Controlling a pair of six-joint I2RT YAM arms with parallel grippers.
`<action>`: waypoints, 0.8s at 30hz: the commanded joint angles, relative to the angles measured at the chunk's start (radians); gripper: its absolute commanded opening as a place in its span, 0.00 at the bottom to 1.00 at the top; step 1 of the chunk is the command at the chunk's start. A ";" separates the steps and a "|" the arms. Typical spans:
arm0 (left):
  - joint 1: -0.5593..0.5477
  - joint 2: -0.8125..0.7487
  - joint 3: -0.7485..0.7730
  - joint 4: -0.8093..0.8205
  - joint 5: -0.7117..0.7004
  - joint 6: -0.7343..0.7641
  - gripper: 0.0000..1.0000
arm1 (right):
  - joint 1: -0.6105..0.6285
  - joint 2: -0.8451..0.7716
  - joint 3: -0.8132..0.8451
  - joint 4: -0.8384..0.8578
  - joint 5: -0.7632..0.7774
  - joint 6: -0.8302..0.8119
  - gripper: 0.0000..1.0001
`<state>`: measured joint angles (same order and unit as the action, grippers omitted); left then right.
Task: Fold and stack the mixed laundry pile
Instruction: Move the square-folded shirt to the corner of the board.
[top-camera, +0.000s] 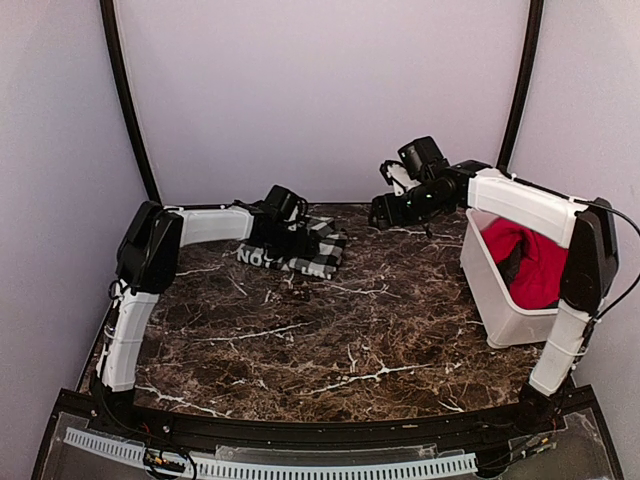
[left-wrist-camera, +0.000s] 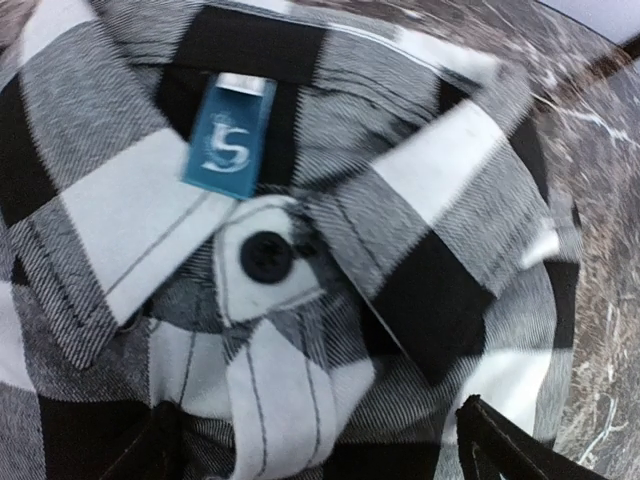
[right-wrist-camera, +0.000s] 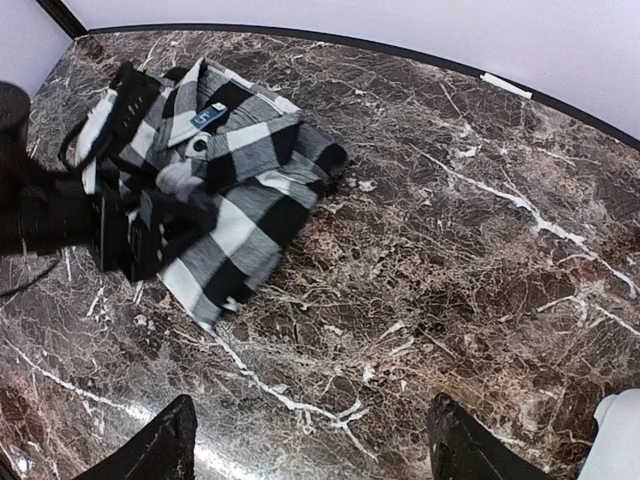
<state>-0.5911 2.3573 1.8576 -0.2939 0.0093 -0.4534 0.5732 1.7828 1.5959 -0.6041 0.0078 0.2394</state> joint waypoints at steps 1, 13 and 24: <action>0.150 -0.027 -0.091 -0.192 0.024 0.024 0.96 | -0.013 -0.060 -0.029 0.045 -0.038 -0.009 0.76; 0.409 -0.010 -0.048 -0.310 -0.018 -0.054 0.93 | -0.051 -0.123 -0.143 0.085 -0.064 -0.015 0.75; 0.503 0.044 0.140 -0.376 -0.015 -0.068 0.89 | -0.081 -0.154 -0.187 0.098 -0.083 -0.021 0.75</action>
<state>-0.1402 2.3489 1.9366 -0.5507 -0.0067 -0.5339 0.5053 1.6672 1.4185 -0.5480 -0.0570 0.2348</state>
